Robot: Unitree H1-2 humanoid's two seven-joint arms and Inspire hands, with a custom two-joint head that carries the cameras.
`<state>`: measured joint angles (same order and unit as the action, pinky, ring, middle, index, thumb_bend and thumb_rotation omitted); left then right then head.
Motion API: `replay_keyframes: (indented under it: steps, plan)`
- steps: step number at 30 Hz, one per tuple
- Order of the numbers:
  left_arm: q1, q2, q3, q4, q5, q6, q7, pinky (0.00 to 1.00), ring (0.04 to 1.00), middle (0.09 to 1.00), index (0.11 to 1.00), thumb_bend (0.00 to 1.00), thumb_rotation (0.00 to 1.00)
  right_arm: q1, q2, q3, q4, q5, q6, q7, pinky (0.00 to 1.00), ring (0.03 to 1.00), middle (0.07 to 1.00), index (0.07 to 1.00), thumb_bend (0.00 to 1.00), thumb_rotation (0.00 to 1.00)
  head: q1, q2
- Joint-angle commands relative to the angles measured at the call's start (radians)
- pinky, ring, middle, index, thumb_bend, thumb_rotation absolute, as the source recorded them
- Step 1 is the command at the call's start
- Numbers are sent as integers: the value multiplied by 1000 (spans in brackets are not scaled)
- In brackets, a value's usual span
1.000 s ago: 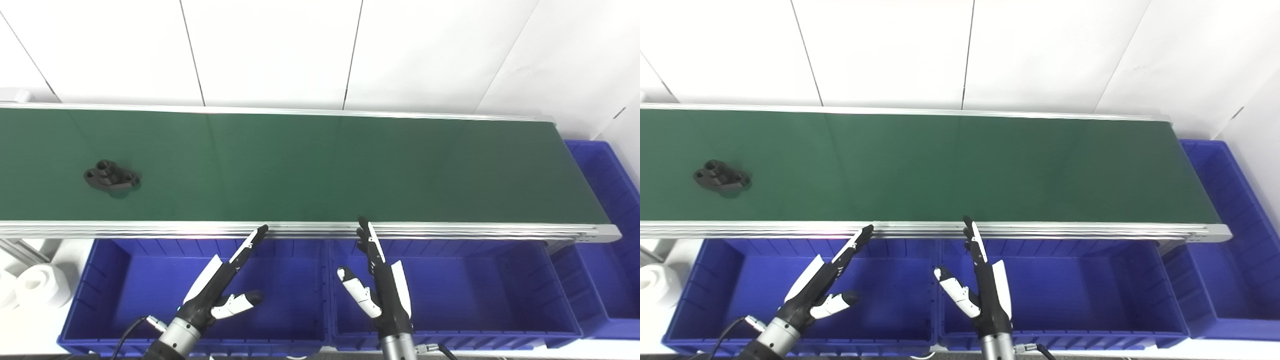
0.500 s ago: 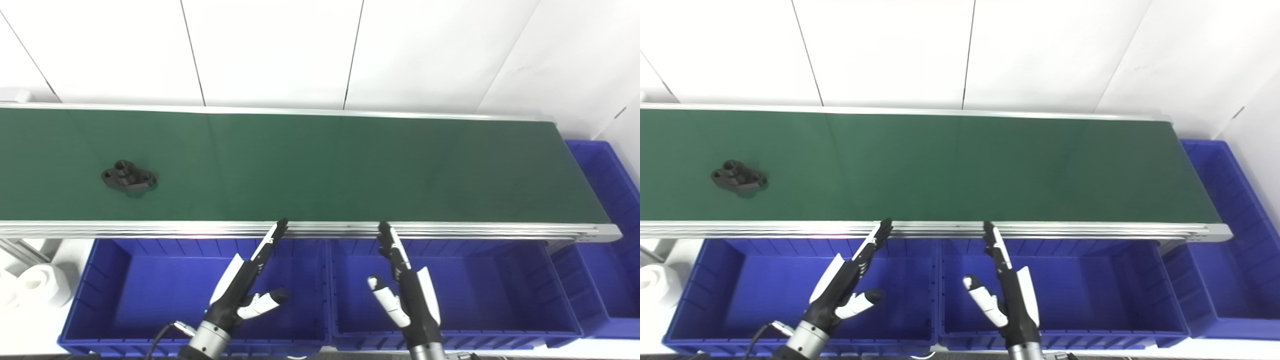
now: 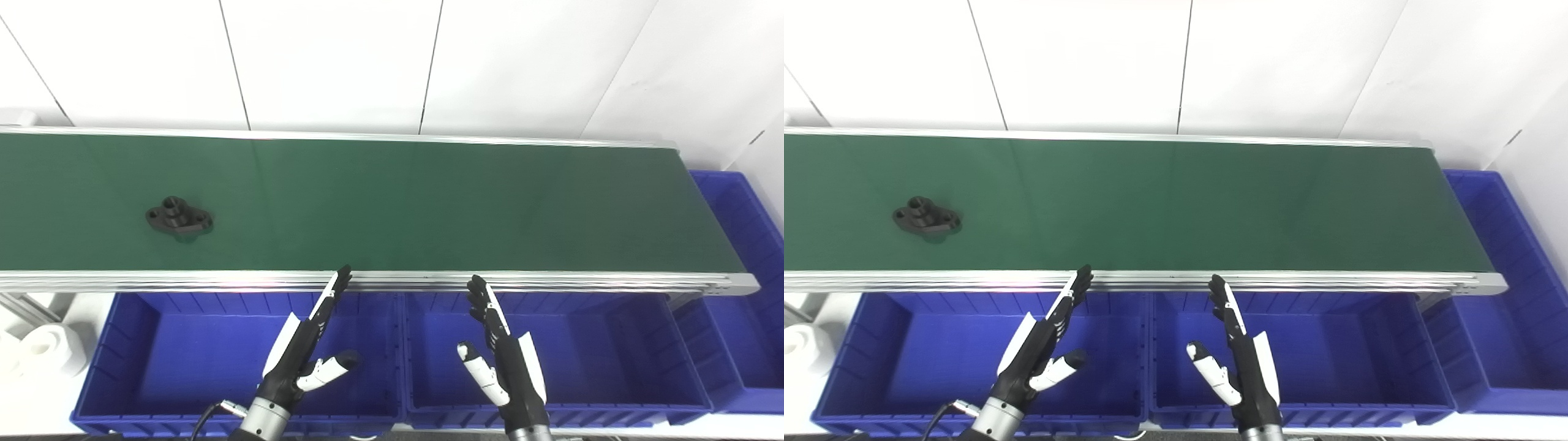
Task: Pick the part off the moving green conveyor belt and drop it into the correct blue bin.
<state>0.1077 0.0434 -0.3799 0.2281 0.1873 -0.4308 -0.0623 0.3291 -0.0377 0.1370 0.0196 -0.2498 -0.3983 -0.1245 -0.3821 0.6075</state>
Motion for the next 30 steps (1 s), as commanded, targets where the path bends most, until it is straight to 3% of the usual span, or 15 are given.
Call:
replay_keyframes:
  steps: [1, 20, 24, 25, 26, 29, 30]
  plan:
    - [-2, -2, 0, -10, 11, -38, 13, 1000, 1000, 1000, 1000, 764, 867, -2, -2, -2, -18, -6, -20, 6, 919, 953, 966, 987, 783, 909, 0, -1]
    - [5, -8, 33, 8, 39, -35, 12, 1000, 1000, 1000, 1000, 761, 777, -18, -13, 0, 25, -3, -38, 27, 927, 965, 988, 994, 794, 904, 64, -30]
    - [5, -11, 31, 22, 42, -36, 12, 1000, 1000, 1000, 1000, 775, 769, -18, -16, 1, 47, -8, -60, 14, 922, 963, 984, 991, 784, 900, 127, -75]
    - [4, -12, 27, 29, 41, -37, 13, 1000, 1000, 1000, 1000, 781, 764, -17, -23, 4, 56, -12, -67, 6, 920, 961, 981, 990, 777, 900, 175, -116]
    - [4, -13, 25, 34, 40, -37, 14, 1000, 1000, 1000, 1000, 786, 752, -16, -27, 7, 61, -14, -71, 0, 919, 958, 978, 991, 774, 911, 175, -116]
    - [-4, -13, 7, 61, 46, -39, 33, 985, 1000, 1000, 1000, 799, 725, -15, -55, 27, 84, 9, -72, -17, 919, 962, 980, 997, 760, 914, 255, -183]
    - [-7, -11, -1, 69, 51, -39, 44, 959, 1000, 1000, 1000, 811, 720, -17, -63, 35, 91, 16, -72, -24, 927, 967, 986, 999, 753, 909, 255, -183]
